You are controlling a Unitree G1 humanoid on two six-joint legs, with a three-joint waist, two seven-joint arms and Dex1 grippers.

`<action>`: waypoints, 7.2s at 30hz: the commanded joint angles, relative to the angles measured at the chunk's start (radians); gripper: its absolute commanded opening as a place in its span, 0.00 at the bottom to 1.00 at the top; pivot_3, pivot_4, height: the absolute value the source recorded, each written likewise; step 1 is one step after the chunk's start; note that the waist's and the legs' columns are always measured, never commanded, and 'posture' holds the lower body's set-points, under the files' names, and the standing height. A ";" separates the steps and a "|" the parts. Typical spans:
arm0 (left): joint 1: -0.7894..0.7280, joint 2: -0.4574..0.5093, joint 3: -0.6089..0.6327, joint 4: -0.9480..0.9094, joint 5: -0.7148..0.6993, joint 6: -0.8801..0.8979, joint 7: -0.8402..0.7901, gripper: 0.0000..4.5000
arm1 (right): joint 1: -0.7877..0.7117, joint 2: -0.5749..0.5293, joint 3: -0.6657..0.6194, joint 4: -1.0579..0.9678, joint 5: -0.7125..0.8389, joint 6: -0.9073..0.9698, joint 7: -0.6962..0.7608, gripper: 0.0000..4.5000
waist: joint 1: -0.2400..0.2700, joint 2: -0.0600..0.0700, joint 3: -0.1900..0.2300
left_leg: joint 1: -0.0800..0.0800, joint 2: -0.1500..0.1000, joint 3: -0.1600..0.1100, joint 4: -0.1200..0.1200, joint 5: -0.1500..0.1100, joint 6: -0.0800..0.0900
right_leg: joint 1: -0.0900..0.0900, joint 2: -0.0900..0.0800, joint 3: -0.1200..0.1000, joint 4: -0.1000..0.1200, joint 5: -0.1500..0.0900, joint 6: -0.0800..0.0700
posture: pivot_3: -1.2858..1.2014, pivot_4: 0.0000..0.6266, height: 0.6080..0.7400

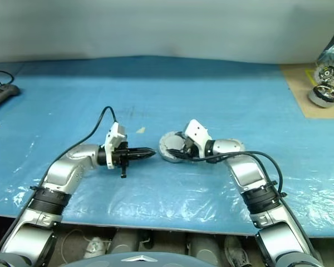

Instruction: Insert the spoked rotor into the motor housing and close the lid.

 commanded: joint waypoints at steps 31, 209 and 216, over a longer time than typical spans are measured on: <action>-0.104 -0.104 -0.095 0.209 0.219 -0.277 0.098 0.00 | 0.145 -0.043 0.096 0.100 0.000 0.116 0.088 0.66 | 0.029 -0.008 -0.023 | 0.021 0.000 0.002 -0.008 -0.004 -0.002 | 0.023 0.000 0.001 -0.013 -0.002 0.002 | 0.52 0.24 1.00; -0.207 -0.423 0.306 0.363 -0.304 0.364 0.358 0.99 | 0.070 0.246 -0.584 -0.009 1.607 0.704 -0.935 0.25 | 0.032 0.001 -0.013 | -0.021 0.003 0.010 0.001 0.001 -0.005 | -0.025 -0.001 0.001 0.006 -0.001 0.002 | 0.52 0.24 1.00; -0.196 -0.446 0.330 0.302 -0.343 0.401 0.410 0.80 | 0.084 0.234 -0.563 -0.016 1.618 0.686 -0.936 0.25 | 0.031 0.001 -0.012 | -0.022 0.003 0.010 0.002 0.000 -0.005 | -0.026 -0.001 0.001 0.008 -0.001 0.003 | 0.52 0.24 1.00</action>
